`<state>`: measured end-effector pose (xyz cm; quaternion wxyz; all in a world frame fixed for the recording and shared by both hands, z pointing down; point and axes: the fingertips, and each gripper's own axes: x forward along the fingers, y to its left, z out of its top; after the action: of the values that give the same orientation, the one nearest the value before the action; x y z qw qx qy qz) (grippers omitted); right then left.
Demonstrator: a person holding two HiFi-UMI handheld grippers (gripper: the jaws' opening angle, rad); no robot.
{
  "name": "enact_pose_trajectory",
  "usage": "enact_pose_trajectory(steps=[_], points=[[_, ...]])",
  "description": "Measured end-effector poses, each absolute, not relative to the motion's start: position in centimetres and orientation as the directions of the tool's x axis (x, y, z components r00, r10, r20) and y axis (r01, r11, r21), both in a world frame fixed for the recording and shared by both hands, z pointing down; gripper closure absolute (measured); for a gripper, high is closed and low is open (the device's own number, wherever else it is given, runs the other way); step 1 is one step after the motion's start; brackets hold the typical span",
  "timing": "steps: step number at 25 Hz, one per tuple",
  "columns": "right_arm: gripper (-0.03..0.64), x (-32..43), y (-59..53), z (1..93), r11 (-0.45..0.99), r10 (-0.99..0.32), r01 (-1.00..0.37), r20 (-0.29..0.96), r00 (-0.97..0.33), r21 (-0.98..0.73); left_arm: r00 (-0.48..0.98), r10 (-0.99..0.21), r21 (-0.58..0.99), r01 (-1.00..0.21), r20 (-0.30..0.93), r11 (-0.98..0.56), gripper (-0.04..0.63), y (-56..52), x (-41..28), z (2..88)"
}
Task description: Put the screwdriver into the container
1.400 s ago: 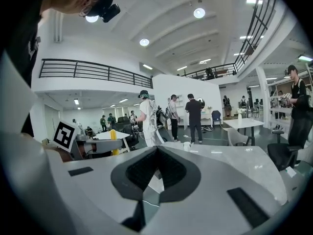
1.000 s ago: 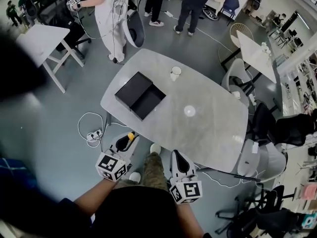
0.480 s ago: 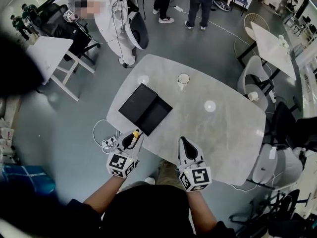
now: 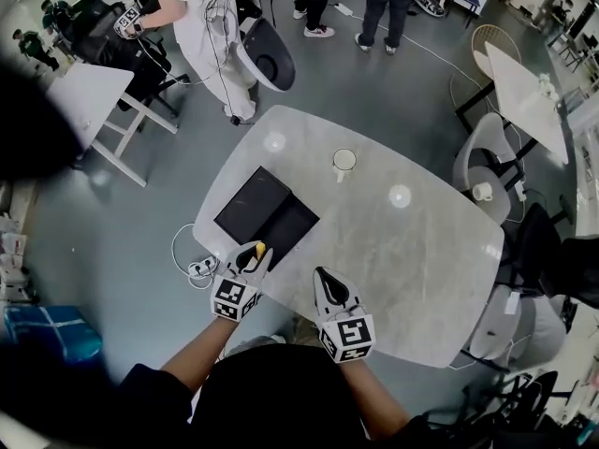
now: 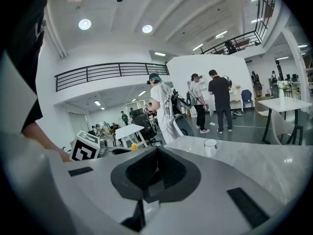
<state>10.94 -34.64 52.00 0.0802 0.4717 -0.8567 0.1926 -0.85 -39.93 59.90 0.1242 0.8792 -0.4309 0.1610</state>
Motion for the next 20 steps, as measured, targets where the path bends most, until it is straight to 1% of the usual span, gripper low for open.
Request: enact_pose_trajectory(steps=[5,9,13,20], points=[[0.604,15.3,-41.4,57.4,0.526,-0.735,-0.813,0.349,-0.582,-0.249,0.544,-0.708,0.098,-0.818,0.45,-0.567,0.507,-46.5,4.7,67.1],[0.604,14.5,-42.3,58.1,0.53,-0.718,-0.806,0.366,-0.592,-0.263,0.516,-0.691,0.106,-0.832,0.506,-0.544,0.508,-47.3,3.8,70.0],[0.604,16.2,-44.9,60.0,0.527,-0.707,-0.802,0.379,-0.597,-0.28,0.492,-0.658,0.103,-0.837,0.57,-0.537,0.508,-49.6,5.1,73.7],[0.604,17.2,-47.4,61.6,0.515,-0.692,-0.804,0.41,-0.594,-0.296,0.528,-0.58,0.109,-0.79,0.621,-0.603,0.508,-51.1,6.1,77.7]])
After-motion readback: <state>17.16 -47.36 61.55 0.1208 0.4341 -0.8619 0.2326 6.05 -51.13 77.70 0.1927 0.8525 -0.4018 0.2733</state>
